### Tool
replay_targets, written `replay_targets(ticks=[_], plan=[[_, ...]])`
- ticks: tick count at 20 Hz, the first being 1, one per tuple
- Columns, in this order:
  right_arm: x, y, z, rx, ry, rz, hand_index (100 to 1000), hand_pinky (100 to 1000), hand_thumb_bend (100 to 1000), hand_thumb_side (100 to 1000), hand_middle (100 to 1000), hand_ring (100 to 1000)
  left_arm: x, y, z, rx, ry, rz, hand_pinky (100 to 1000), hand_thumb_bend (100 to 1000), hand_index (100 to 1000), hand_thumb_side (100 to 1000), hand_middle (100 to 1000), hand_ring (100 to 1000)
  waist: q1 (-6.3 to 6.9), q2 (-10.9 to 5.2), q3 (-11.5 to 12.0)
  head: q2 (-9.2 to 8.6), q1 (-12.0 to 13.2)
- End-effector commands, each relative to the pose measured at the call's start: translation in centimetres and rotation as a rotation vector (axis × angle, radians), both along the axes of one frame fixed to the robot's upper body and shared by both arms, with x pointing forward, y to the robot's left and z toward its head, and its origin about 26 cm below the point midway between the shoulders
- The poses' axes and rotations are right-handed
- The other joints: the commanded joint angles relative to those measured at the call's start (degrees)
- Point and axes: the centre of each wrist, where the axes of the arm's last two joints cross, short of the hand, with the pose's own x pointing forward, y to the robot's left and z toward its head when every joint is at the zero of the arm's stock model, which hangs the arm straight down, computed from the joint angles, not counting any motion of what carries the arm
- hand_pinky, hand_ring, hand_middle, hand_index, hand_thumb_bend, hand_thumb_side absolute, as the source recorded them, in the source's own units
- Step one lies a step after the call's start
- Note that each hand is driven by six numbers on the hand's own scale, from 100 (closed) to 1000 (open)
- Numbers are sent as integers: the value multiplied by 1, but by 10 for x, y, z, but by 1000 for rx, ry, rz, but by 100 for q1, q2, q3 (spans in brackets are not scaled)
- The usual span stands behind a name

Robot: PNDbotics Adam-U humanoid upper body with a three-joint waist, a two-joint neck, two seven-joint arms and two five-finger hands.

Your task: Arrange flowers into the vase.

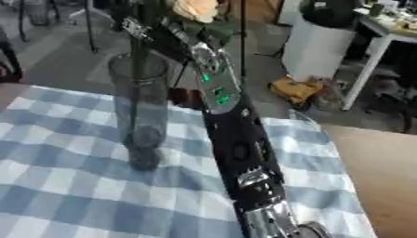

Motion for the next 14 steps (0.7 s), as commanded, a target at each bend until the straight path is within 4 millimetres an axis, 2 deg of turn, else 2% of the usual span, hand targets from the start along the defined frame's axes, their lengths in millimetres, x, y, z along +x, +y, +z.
replay_targets(ticks=[1,14], plan=[[-8,-9,19,-24,-51,-26,677,478,284,1000,100,570,-2,1,5,3,-20,5,507,100,873,874,495,605,88,-146,-15,-78,18],[-10,-11,22,-16,-47,10,713,514,319,1000,100,589,-2,0,5,8,-15,4,507,100,873,875,495,606,70,-140,-24,-96,47]])
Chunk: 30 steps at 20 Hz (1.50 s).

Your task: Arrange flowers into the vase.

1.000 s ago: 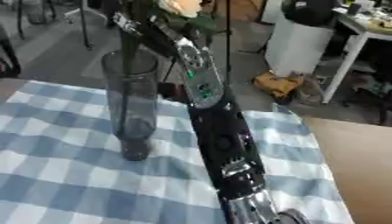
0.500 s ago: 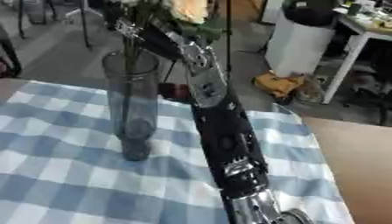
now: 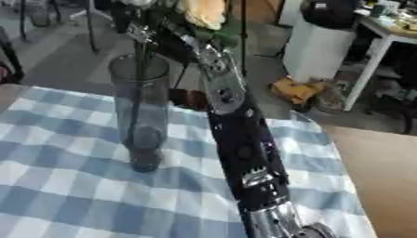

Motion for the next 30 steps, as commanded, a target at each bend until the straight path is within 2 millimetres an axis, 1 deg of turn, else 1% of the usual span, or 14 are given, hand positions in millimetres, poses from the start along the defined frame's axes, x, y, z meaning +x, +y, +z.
replay_targets(ticks=[1,5,11,16,19,22,23,29,30], plan=[[-10,-7,21,8,-52,6,721,536,324,1000,100,599,-2,1,5,11,-18,5,507,100,873,875,495,606,69,-141,0,-72,19],[-11,-8,23,30,-42,30,723,536,319,1000,100,593,-2,2,5,12,-16,6,507,100,873,875,496,606,70,-150,1,-74,24],[-19,-7,32,97,-22,72,722,529,308,1000,100,585,-2,1,5,14,-12,7,506,100,873,875,495,607,65,-162,-5,-62,21],[-23,-10,37,102,-26,72,723,538,321,1000,100,593,-3,2,4,17,-8,9,506,100,872,873,495,607,65,-172,-13,-58,25],[-24,-12,38,80,-48,59,728,575,358,1000,100,620,-3,2,4,18,-6,11,505,100,872,873,495,607,66,-173,-16,-57,28],[-24,-14,39,37,-72,35,737,602,370,1000,100,643,-3,2,4,20,-5,12,505,100,872,873,494,607,66,-172,-26,-56,35],[-24,-15,39,23,-76,29,738,605,372,1000,100,645,-3,2,4,20,-4,12,505,100,872,873,494,607,66,-172,-28,-55,38],[-20,-18,34,-52,-81,9,770,690,427,1000,113,700,-3,2,4,19,-4,12,506,100,871,873,494,607,70,-165,-38,-63,57],[-19,-19,34,-60,-83,8,770,690,427,1000,113,700,-3,2,4,19,-4,12,506,100,871,873,494,607,72,-165,-38,-63,58]])
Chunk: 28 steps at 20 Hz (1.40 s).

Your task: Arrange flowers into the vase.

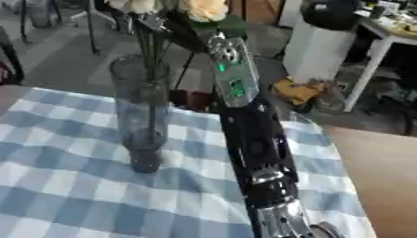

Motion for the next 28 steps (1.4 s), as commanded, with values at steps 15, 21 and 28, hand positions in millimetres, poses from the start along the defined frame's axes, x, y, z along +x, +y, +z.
replay_targets(ticks=[15,21,28], plan=[[-1,-17,8,-202,-55,-51,867,822,484,1000,117,820,-2,0,6,9,-20,2,506,100,871,874,494,607,76,-153,-25,-81,46],[1,-19,7,-264,-50,-68,902,849,492,1000,115,855,-2,0,6,12,-16,1,506,100,871,877,494,607,78,-158,-24,-93,61],[2,-23,6,-324,-30,-70,930,857,525,1000,100,879,-2,0,5,14,-12,1,505,100,871,878,493,607,76,-163,-32,-99,77]])
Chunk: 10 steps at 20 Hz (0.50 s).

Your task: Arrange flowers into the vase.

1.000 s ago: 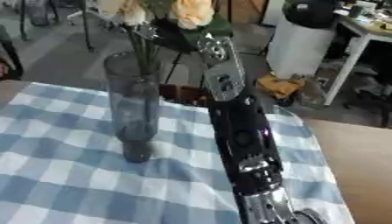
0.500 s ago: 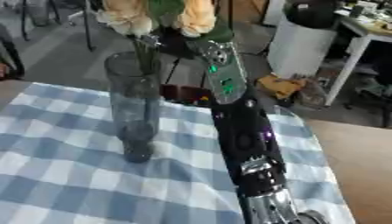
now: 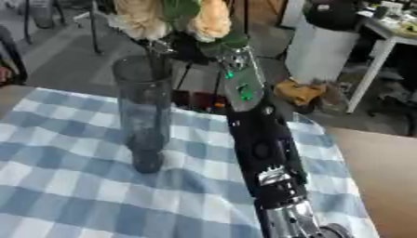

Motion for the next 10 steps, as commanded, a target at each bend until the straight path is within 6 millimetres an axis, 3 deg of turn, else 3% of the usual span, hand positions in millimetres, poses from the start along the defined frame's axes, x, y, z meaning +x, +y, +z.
replay_targets(ticks=[1,10], plan=[[-6,-12,16,-195,-58,31,930,859,527,1000,100,882,-2,0,5,8,-18,1,505,100,871,878,493,607,77,-162,-13,-86,27],[-6,-15,17,-266,-37,65,965,877,591,1000,100,911,-2,0,5,14,-14,1,505,100,872,879,493,607,75,-171,-30,-72,49]])
